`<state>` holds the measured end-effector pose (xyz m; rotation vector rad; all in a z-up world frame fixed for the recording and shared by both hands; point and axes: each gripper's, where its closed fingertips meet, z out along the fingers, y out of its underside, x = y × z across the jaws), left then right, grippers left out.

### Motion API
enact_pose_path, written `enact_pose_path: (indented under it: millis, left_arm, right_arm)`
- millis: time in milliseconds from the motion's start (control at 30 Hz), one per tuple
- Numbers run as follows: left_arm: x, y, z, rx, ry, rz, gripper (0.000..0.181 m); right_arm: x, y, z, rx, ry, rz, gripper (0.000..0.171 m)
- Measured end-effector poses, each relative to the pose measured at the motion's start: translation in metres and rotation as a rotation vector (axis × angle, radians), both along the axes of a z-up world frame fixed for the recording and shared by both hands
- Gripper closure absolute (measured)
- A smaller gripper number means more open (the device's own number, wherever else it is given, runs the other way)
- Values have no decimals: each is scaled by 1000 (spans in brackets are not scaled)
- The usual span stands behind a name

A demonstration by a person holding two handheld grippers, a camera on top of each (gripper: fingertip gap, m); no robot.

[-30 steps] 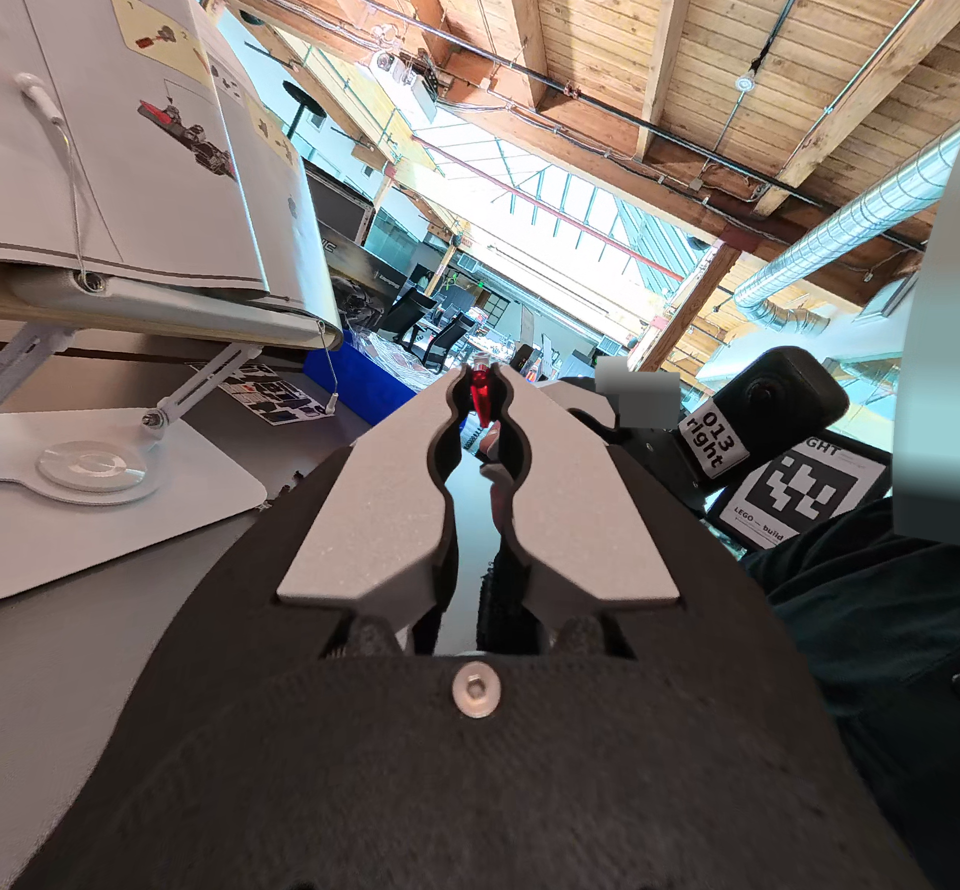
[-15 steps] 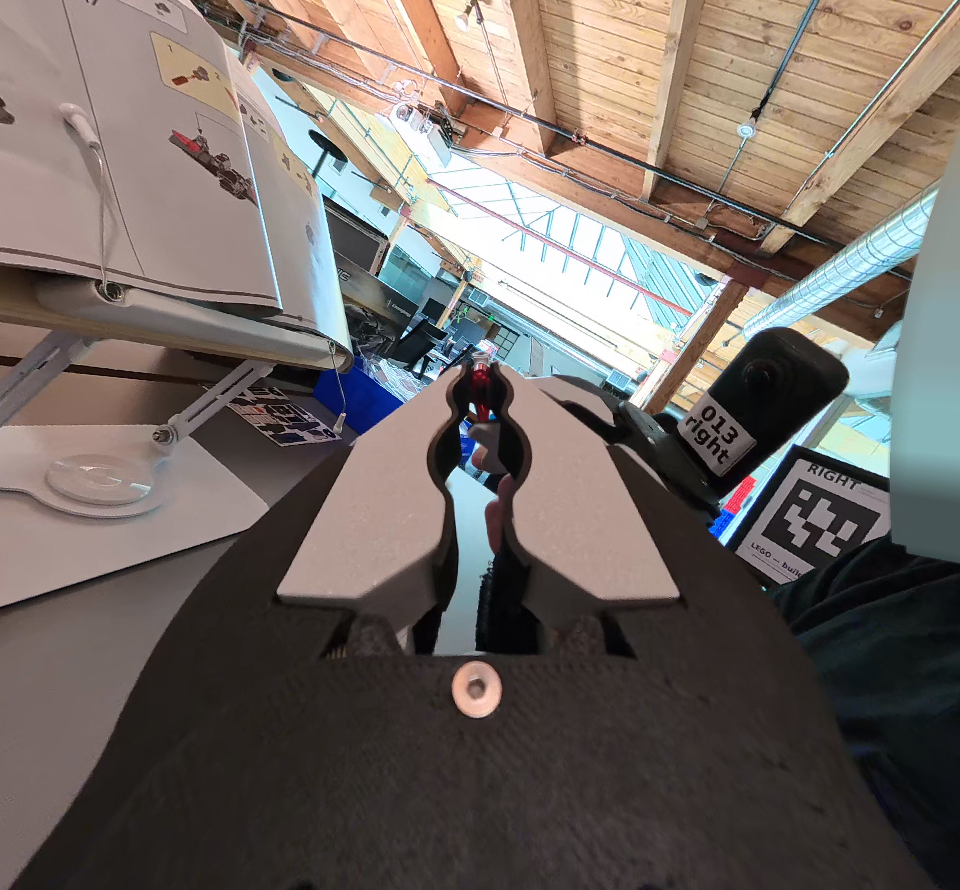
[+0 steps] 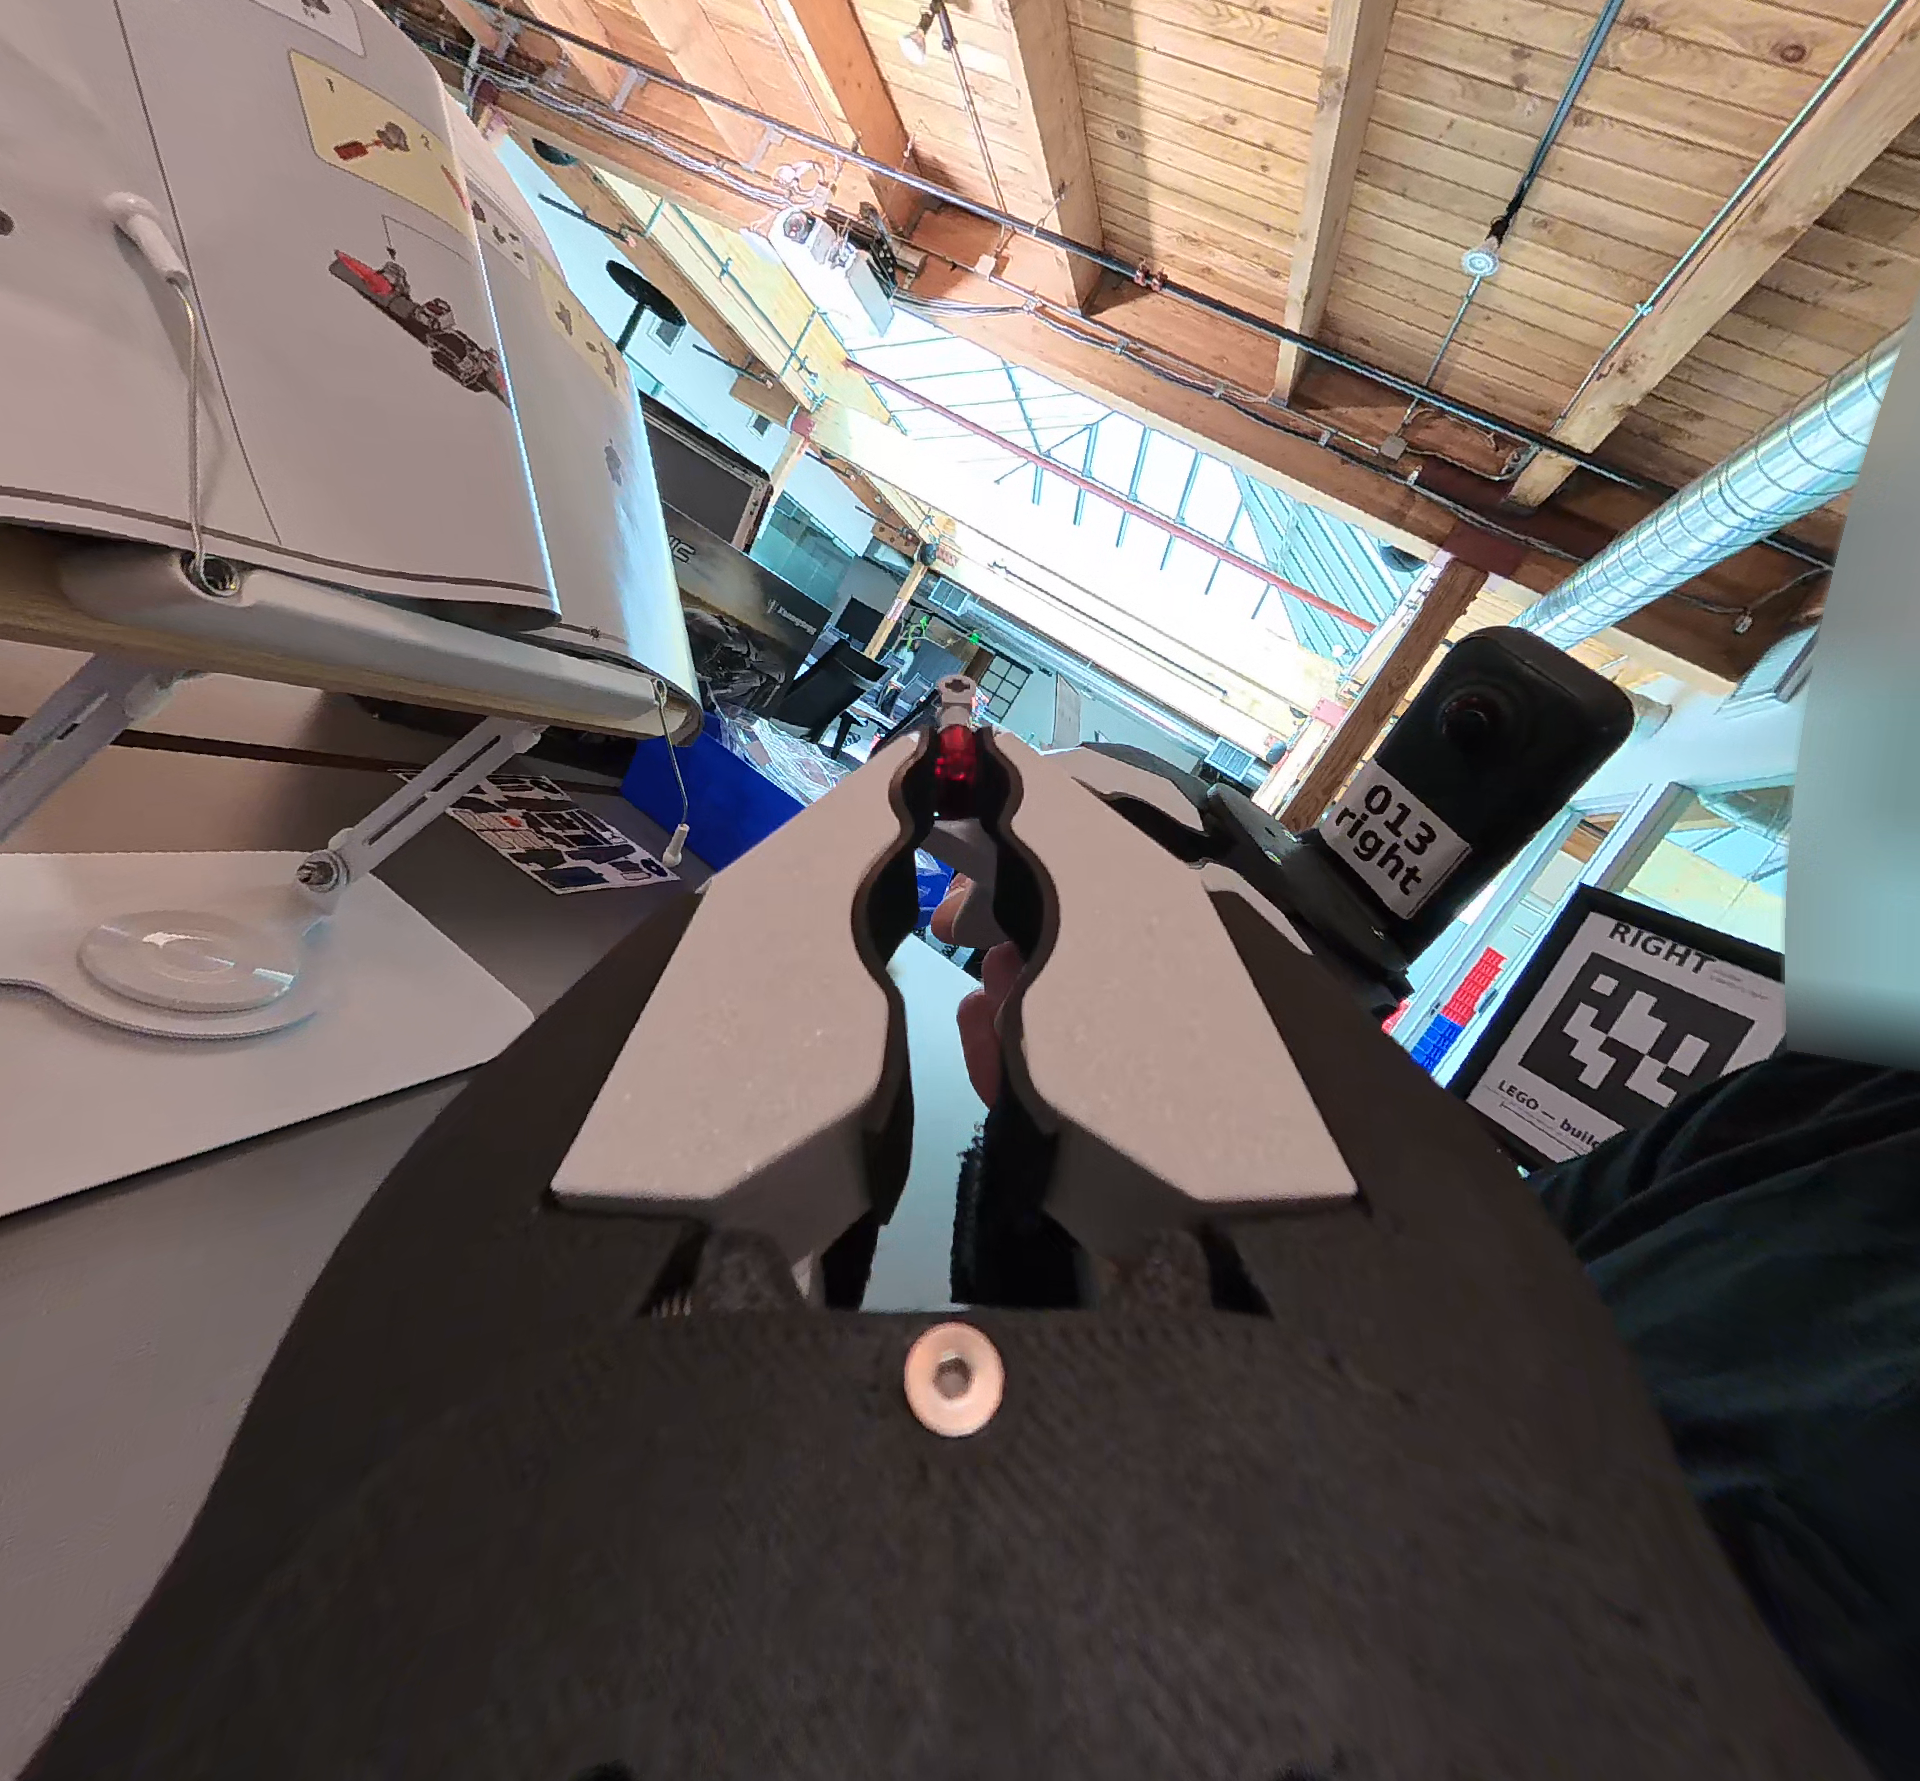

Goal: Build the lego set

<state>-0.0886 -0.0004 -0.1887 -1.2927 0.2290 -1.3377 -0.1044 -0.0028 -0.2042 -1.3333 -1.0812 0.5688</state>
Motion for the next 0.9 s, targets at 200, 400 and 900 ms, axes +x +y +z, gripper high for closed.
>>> enact_pose_path:
  millis: [200, 400, 900]
  left_arm:
    - [2, 0, -2, 0, 8, -7, 176]
    - [3, -1, -2, 10, 19, -8, 176]
    - [3, -2, -1, 43, 42, -3, 176]
  right_arm:
    - [2, 0, -2, 3, -11, 7, 168]
    - [3, 0, -2, 20, -19, 10, 169]
    - [4, -2, -2, -3, -8, 39, 169]
